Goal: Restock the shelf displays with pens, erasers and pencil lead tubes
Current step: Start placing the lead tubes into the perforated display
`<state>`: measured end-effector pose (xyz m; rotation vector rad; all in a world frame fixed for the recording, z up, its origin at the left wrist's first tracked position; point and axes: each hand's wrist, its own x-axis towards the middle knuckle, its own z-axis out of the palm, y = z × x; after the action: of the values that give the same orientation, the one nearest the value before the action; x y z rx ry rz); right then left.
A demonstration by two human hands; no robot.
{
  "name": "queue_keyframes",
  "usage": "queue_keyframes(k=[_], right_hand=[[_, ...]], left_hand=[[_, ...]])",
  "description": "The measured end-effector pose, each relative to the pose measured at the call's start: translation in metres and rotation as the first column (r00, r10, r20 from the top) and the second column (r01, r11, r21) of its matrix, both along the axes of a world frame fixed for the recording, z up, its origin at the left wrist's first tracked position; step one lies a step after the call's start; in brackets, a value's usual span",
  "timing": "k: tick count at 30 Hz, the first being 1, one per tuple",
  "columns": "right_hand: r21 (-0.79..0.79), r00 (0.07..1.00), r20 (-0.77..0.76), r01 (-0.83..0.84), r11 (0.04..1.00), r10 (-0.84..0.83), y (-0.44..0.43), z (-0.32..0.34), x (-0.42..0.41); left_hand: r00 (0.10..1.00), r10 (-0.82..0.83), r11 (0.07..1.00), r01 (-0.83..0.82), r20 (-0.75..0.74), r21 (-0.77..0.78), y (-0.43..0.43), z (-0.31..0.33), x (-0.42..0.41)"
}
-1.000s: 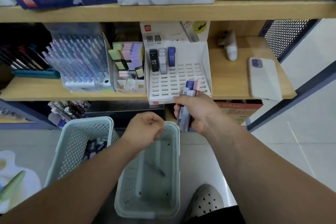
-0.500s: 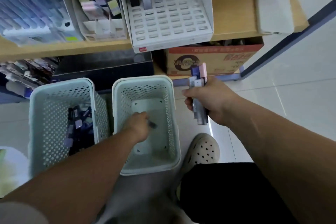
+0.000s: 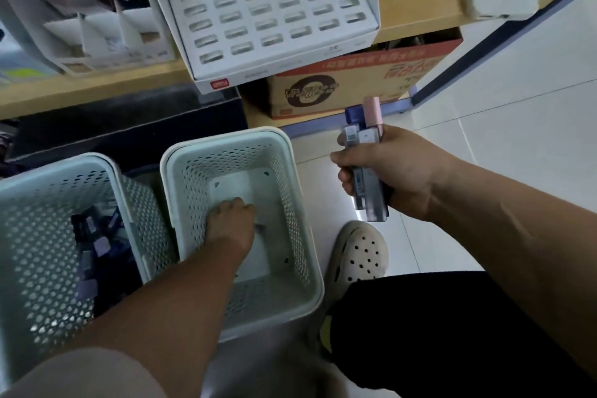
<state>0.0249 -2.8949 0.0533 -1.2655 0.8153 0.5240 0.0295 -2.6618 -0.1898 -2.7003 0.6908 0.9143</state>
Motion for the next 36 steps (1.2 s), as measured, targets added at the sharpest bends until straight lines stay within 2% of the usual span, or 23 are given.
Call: queue_keyframes(k=[7,9,11,13,16,19,21,22,27,30,32,36], right_hand=[[-0.015,1.000,-0.008,0.010,1.000,-0.010,-0.006,-0.001,0.002],[-0.023,1.000,0.010,0.007,1.000,-0.006,-0.007,0.002,0.003],[-0.040,1.000,0.026,0.012,0.999,-0.011,-0.008,0.004,0.005],[-0.049,0.999,0.046,0.021,0.999,-0.019,-0.010,0.008,0.007],[-0.049,0.996,0.088,0.035,0.998,-0.030,-0.011,0.014,0.009],[-0.042,0.990,0.141,0.013,0.999,-0.007,-0.006,0.022,0.014],[-0.048,0.986,0.169,-0.007,0.999,0.015,-0.001,0.031,0.019],[-0.046,0.982,0.186,-0.019,0.999,0.027,0.002,0.035,0.022],[-0.024,0.961,0.259,-0.095,0.995,0.098,0.015,0.053,0.033],[-0.034,0.954,0.270,-0.124,0.992,0.129,0.022,0.060,0.034],[-0.038,0.950,0.287,-0.119,0.992,0.125,0.025,0.064,0.034],[-0.025,0.947,0.318,-0.050,0.998,0.055,0.024,0.072,0.034]], left_hand=[[1.000,0.022,0.999,-0.022,-0.007,-0.037,0.002,-0.013,0.003],[0.985,0.146,0.978,-0.157,-0.088,-0.140,-0.001,-0.010,0.007],[0.904,0.337,0.873,-0.404,-0.263,-0.273,-0.006,-0.002,0.008],[0.809,0.433,0.742,-0.571,-0.398,-0.351,-0.010,0.007,0.011],[0.676,0.495,0.562,-0.728,-0.547,-0.392,-0.014,0.029,0.015],[0.555,0.548,0.353,-0.832,-0.626,-0.428,-0.012,0.062,0.020],[0.537,0.557,0.270,-0.839,-0.633,-0.473,-0.009,0.091,0.023],[0.550,0.549,0.265,-0.829,-0.630,-0.493,-0.006,0.106,0.026],[0.682,0.497,0.441,-0.731,-0.536,-0.521,0.010,0.173,0.028],[0.736,0.503,0.451,-0.671,-0.454,-0.588,0.018,0.210,0.024],[0.737,0.522,0.370,-0.649,-0.429,-0.664,0.017,0.238,0.021],[0.686,0.581,0.064,-0.575,-0.438,-0.816,0.006,0.299,0.026]])
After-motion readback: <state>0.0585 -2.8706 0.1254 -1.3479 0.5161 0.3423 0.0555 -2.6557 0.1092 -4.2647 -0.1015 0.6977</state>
